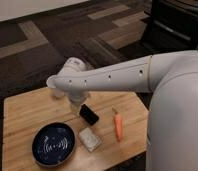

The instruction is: Place the eraser in the ceramic cup

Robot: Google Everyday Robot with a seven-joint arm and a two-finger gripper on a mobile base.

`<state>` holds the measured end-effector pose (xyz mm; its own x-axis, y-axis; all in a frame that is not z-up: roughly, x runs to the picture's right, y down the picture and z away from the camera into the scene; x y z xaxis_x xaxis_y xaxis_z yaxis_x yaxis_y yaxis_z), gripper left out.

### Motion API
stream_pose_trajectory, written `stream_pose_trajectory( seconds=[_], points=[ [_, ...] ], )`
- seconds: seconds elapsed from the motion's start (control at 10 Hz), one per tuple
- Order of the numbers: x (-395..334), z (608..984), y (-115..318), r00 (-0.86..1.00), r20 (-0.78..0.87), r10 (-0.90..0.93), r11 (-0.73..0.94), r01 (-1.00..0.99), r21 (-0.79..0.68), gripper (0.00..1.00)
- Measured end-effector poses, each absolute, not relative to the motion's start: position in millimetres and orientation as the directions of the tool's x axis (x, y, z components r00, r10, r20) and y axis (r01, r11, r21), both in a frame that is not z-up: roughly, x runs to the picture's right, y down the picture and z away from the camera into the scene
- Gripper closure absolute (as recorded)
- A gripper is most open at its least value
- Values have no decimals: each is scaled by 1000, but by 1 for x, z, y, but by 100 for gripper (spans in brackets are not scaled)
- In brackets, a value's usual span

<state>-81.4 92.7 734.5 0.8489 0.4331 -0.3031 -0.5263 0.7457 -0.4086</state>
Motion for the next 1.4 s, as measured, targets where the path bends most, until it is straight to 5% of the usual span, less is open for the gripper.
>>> stream_pose_trajectory(
  seconds=[0.7,1.4],
  points=[
    [-99,815,110,857,-224,465,679,-507,-531,35],
    [-102,837,132,802,-332,498,630,-597,-497,35]
  ],
)
